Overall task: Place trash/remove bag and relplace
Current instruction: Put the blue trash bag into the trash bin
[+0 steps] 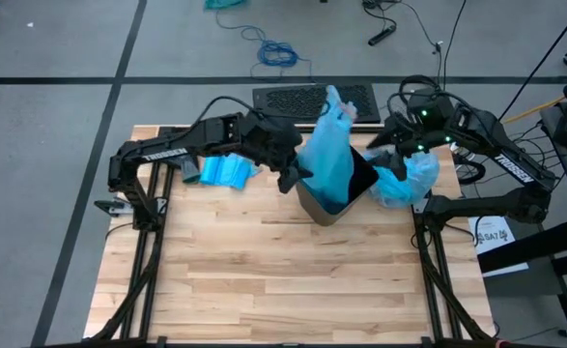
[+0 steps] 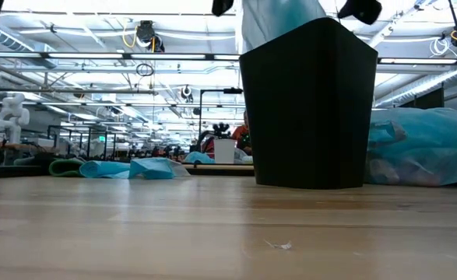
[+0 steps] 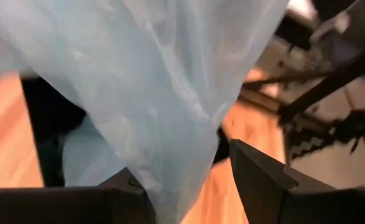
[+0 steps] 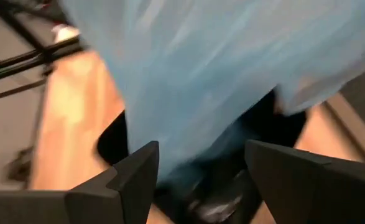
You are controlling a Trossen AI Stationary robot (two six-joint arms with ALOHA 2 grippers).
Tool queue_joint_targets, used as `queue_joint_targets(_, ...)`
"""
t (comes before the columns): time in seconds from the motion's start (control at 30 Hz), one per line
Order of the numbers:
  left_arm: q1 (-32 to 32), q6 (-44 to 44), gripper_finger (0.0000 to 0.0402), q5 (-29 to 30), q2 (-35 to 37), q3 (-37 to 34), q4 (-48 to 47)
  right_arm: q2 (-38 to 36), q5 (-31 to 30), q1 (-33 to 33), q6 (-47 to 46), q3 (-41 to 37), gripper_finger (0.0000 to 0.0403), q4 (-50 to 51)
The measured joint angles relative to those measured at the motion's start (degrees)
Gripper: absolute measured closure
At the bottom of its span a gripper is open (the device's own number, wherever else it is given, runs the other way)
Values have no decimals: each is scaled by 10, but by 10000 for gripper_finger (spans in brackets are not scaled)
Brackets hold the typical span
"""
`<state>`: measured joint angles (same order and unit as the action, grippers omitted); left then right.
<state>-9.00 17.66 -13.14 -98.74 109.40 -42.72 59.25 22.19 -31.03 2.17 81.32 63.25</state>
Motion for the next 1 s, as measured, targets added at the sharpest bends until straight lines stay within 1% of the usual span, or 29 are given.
queue_joint_targets(0.07,0,0,237,10,-3,-1,-38,0,-37,0,6,0,172,-43)
queue_joint_targets(0.13,0,-3,237,30,-12,-1,-67,-1,-77,0,8,0,172,-104)
queue_joint_targets(0.2,0,-8,237,38,-22,-1,-88,0,-108,-3,16,0,172,-169)
queue_joint_targets(0.27,0,-23,237,38,-34,-3,-90,5,-115,-5,20,0,172,-231)
queue_joint_targets(0.33,-1,-32,237,41,-44,-3,-88,17,-103,-5,21,1,177,-270)
queue_joint_targets(0.4,-4,-32,237,54,-49,-4,-97,35,-76,-5,19,1,192,-271)
queue_joint_targets(0.47,-10,-32,237,65,-51,-4,-104,52,-60,-4,17,0,218,-255)
queue_joint_targets(0.6,-17,-35,237,90,-51,-4,-115,67,-48,-3,4,-1,300,-219)
queue_joint_targets(0.7,-26,-30,237,133,-49,-4,-138,64,2,-4,-1,0,365,-196)
queue_joint_targets(0.73,-28,-30,237,141,-48,-4,-142,61,6,-4,-2,0,383,-193)
queue_joint_targets(0.8,-33,-26,237,143,-47,-4,-140,51,7,-3,-2,0,396,-198)
queue_joint_targets(0.9,-35,-19,237,146,-47,-4,-140,36,4,-4,-17,1,391,-211)
queue_joint_targets(1.0,-34,-19,237,145,-47,-4,-131,27,4,-4,-19,1,396,-213)
